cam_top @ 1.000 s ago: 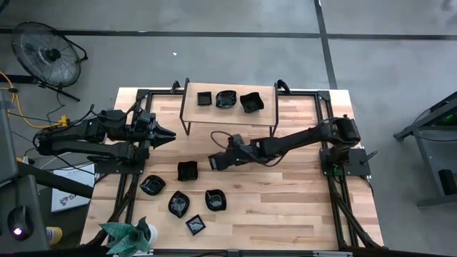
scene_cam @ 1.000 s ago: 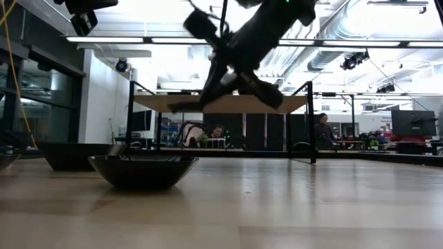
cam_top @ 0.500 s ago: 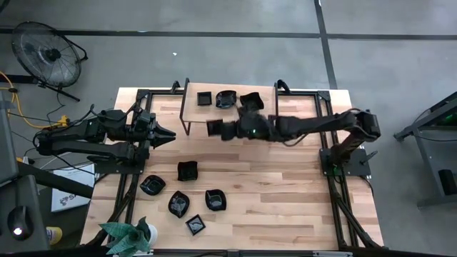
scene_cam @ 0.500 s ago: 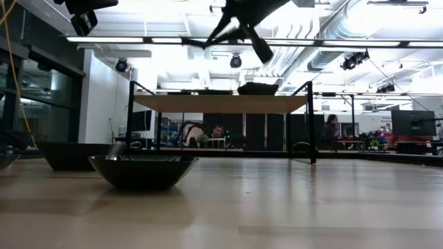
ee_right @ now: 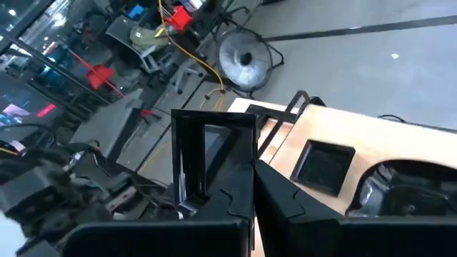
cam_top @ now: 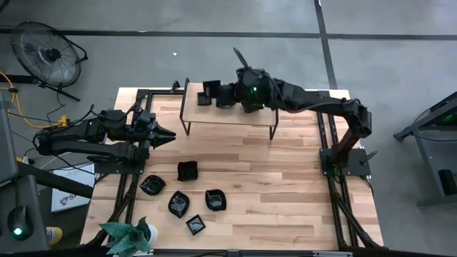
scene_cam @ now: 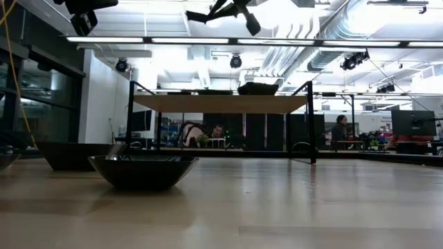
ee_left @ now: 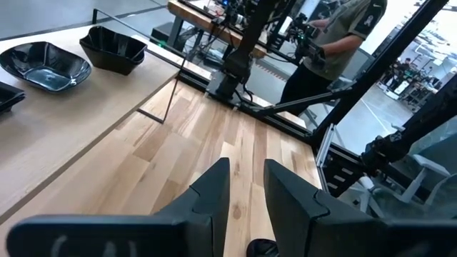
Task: Pick & Place Mini shaped plates
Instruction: Stack the square-shaped plate on the square-shaped plate
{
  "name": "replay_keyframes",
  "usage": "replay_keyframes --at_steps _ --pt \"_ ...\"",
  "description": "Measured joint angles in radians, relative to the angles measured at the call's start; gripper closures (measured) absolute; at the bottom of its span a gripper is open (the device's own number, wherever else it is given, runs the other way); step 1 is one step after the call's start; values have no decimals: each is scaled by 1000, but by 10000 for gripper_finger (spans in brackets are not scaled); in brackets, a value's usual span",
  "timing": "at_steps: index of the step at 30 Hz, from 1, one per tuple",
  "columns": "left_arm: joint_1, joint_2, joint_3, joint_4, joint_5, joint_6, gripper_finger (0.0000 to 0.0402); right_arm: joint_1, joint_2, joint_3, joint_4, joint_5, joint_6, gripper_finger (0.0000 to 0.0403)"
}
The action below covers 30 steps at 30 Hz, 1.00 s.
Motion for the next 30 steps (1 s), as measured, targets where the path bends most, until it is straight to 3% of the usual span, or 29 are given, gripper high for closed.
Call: replay_keyframes --at_steps 12,23,30 --pt "0 0 0 0 0 0 317 -88 159 100 62 -153 101 403" --pt "0 0 0 -1 0 0 317 -81 264 108 63 -188 242 403" --pt "0 0 -1 -1 0 0 317 -92 290 108 28 -194 251 403"
